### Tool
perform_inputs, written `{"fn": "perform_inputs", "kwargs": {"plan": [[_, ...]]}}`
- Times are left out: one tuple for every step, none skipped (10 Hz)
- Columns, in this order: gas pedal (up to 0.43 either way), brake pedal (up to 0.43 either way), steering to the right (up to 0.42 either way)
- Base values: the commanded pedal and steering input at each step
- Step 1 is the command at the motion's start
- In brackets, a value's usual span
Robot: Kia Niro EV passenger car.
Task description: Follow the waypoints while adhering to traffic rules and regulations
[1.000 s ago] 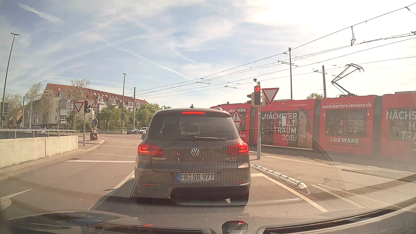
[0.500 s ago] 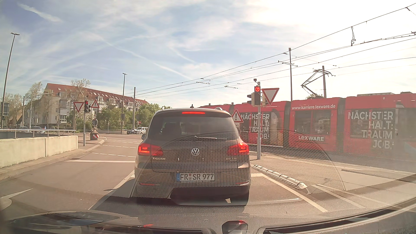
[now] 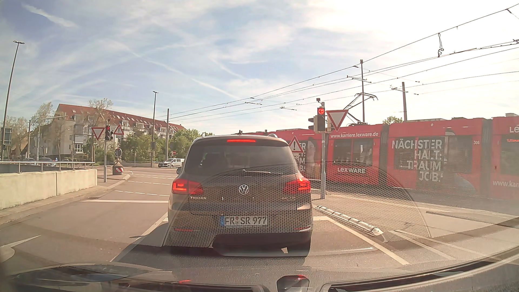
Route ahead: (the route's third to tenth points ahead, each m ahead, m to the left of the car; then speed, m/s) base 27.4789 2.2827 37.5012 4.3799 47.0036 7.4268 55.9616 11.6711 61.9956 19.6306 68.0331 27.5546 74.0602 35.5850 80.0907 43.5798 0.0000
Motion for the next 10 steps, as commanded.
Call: {"fn": "perform_inputs", "kwargs": {"plan": [[0.0, 0.171, -0.048], [0.0, 0.177, -0.048], [0.0, 0.171, -0.048], [0.0, 0.171, -0.048], [0.0, 0.177, -0.048], [0.0, 0.171, -0.048], [0.0, 0.177, -0.048], [0.0, 0.177, -0.048], [0.0, 0.177, -0.048], [0.0, 0.177, -0.048]]}}
